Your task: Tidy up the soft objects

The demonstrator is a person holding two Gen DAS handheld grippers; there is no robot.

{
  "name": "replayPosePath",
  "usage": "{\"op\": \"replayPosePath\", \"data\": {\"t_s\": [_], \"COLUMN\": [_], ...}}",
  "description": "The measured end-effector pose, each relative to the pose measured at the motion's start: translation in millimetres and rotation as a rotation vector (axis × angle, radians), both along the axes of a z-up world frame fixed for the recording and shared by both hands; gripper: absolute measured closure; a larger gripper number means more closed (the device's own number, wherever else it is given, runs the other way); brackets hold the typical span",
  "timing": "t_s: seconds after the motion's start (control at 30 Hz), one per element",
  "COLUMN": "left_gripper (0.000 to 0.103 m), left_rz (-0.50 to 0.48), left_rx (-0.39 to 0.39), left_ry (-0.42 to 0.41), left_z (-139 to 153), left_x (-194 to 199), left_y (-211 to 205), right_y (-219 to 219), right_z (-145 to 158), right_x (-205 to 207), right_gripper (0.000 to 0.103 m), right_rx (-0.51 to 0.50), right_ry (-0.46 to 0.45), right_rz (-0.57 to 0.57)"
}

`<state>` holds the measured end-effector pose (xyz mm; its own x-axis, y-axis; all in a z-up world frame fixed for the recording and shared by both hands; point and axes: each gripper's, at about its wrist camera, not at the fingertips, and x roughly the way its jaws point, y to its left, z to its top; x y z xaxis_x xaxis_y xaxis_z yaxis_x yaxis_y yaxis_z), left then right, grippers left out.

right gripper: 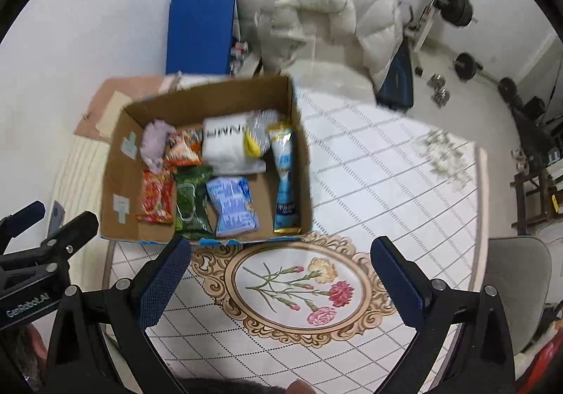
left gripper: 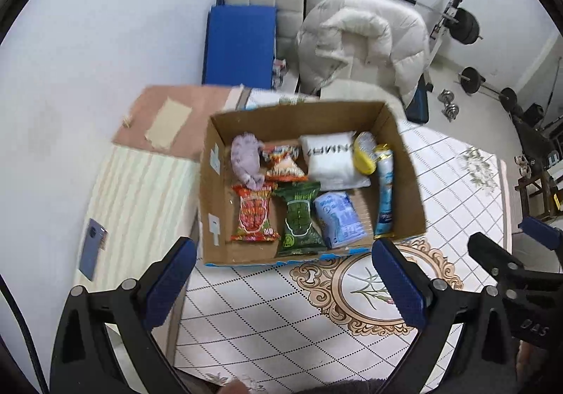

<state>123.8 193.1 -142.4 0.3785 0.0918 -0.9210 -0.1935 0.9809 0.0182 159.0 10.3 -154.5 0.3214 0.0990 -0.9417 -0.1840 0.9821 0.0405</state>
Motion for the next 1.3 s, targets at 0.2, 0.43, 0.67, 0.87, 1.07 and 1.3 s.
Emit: {"op": "replayPosePath", "data": {"t_s": [0.2,0.43,0.67,0.87,1.07,1.3], "left_gripper": [0.001,0.001,0.001,0.001,0.001,0.001], "left_rz": [-0.046,-0.074,-0.086,-0.097,-0.114,-0.132], "left_rx": [0.009,0.000,-0.018,-0.013,-0.013,-0.017], "left_ry": [-0.105,-0.165,-0.201,-0.224,-0.238,-0.228], "left_z": [67,112,135,144,147,144], "left_x": [-34,-64,-85,-95,-99,-100], "left_y": [-19,-35,-40,-43,-46,-50], "right_y": [-21,-38,-46,-50,-55,-58], "right_z": [84,148,176,191,196,194], "right_x": [-46,-88,-116,-133,-141,-144], "right_gripper": [0.000,0.000,0.000,0.000,0.000,0.000], "right_rx": [0.060,0.052,0.036,0.016,0.000,-0.013], "right_ry": [-0.134,-0.253,-0.302,-0.334,-0.343,-0.340], "right_rz": [-0.012,-0.038,-0.047,-0.064,-0.089,-0.110]}}
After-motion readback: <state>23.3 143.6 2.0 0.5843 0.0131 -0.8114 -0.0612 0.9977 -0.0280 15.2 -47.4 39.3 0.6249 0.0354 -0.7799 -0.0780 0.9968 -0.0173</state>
